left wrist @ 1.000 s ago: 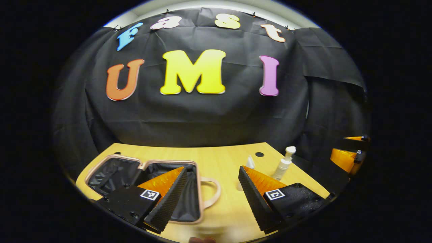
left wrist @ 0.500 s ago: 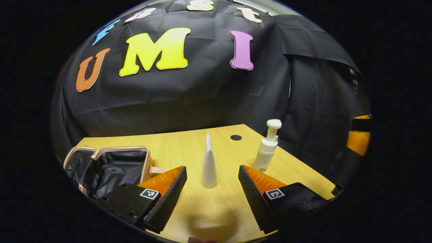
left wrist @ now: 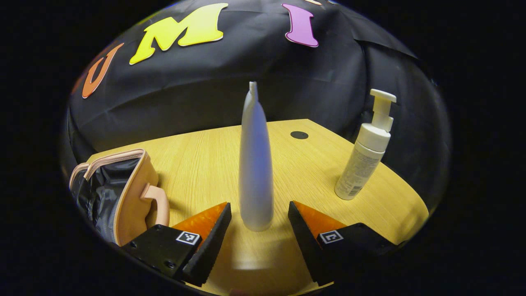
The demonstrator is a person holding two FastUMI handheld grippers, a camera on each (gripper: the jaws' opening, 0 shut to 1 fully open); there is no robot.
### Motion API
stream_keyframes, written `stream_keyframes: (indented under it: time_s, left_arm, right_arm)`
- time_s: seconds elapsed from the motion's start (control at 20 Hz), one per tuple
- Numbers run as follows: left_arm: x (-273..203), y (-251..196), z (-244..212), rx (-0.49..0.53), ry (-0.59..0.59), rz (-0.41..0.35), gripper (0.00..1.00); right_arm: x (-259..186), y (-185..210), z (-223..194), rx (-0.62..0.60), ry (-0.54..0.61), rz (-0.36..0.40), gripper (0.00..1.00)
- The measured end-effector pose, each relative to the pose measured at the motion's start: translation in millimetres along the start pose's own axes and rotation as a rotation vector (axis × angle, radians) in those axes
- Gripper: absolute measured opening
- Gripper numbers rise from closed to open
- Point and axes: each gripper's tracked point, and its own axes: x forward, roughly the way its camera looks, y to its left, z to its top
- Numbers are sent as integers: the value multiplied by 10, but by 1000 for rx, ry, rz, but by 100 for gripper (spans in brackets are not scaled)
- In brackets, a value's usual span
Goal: First open the suitcase, pack the skin care products into it, and then close the suitcase.
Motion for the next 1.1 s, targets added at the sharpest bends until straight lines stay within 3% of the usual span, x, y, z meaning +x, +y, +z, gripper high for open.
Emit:
stream_keyframes:
  time_s: [0.35, 0.7, 1.1]
  left_arm:
    - [160, 55, -58, -64, 64, 8, 52]
    - [-447, 31, 39, -156, 92, -26, 49]
    - [-1315, 646, 261, -106, 53, 71, 48]
  right_arm:
    - [137, -37, 17, 6, 9, 5, 79]
    - [711, 440, -191, 7, 37, 134, 78]
    - [1656, 1145, -257, 58, 43, 238, 80]
